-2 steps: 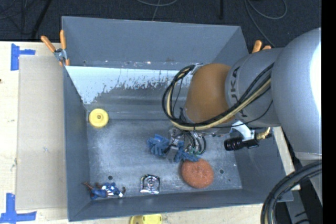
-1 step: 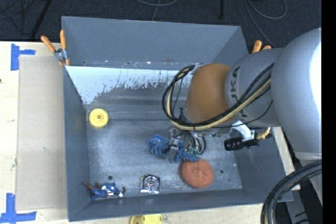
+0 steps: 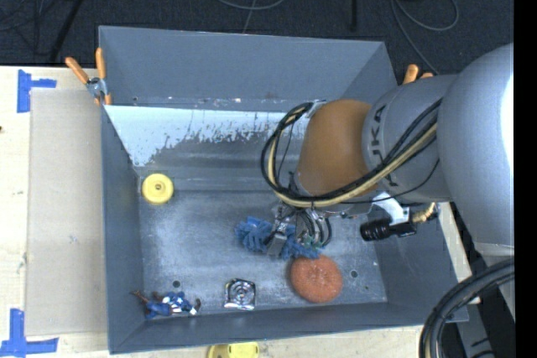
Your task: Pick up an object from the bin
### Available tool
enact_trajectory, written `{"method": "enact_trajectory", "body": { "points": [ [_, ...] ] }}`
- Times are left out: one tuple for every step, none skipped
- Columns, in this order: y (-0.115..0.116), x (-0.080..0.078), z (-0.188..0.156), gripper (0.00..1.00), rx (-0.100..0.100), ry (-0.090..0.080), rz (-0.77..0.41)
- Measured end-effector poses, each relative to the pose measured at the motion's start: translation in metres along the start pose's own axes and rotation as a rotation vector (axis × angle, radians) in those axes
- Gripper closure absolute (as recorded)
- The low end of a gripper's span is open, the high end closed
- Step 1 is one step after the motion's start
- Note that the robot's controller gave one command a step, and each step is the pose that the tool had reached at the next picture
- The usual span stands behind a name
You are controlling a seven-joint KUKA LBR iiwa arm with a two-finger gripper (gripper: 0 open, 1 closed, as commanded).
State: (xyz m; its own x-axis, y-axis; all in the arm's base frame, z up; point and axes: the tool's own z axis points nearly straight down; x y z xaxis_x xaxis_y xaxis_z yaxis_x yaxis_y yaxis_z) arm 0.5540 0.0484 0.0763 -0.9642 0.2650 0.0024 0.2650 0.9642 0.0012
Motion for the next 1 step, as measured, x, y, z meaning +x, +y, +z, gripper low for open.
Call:
{"method": "enact_trajectory", "body": {
  "points": [
    [-0.0006, 0.0017, -0.0221, 1.0, 0.003, 0.007, -0.001]
  ]
}}
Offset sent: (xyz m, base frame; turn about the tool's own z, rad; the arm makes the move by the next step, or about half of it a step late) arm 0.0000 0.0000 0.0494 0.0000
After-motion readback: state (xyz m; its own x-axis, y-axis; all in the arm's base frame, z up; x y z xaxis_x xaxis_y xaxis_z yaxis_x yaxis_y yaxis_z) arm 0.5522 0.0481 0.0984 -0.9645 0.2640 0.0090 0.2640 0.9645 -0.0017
